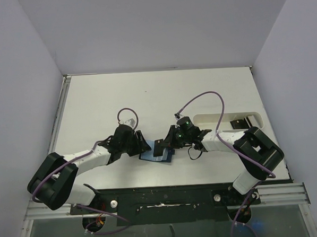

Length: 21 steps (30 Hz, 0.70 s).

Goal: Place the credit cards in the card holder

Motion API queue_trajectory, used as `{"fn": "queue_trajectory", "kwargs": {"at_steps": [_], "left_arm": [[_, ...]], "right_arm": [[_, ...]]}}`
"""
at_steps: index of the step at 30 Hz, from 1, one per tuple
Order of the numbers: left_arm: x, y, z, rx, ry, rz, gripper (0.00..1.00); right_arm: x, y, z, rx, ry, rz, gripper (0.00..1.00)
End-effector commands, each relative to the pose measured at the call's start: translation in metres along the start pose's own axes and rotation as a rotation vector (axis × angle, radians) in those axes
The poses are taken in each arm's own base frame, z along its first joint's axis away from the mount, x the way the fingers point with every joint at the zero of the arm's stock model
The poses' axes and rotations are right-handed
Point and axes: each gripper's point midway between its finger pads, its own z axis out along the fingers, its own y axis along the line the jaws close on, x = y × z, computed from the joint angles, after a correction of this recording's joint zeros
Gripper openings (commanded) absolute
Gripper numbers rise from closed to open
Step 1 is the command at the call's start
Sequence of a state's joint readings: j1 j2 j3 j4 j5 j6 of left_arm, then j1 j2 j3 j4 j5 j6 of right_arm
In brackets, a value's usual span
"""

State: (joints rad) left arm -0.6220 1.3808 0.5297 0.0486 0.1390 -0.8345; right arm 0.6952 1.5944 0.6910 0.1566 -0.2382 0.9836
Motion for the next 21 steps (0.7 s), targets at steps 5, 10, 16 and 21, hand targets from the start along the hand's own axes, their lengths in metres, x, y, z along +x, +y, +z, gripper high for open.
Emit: {"fn": "queue_trajectory", "kwargs": {"at_steps": [5, 10, 16, 21], "left_arm": [[-0.003, -0.033, -0.001, 0.135, 0.007, -0.023, 0.48], [-0.005, -0.046, -0.006, 0.198, -0.001, -0.042, 0.47], [-0.007, -0.051, -0.010, 0.223, -0.010, -0.053, 0.47], [-0.009, -0.059, -0.014, 0.263, -0.021, -0.062, 0.46]], "right_arm": [[-0.002, -0.001, 0.001, 0.004, -0.023, -0.026, 0.00], [-0.001, -0.001, 0.000, 0.001, -0.026, -0.023, 0.00], [-0.002, -0.001, -0.002, 0.000, -0.030, -0.026, 0.00], [-0.003, 0.000, -0.004, -0.001, -0.038, -0.030, 0.00]]}}
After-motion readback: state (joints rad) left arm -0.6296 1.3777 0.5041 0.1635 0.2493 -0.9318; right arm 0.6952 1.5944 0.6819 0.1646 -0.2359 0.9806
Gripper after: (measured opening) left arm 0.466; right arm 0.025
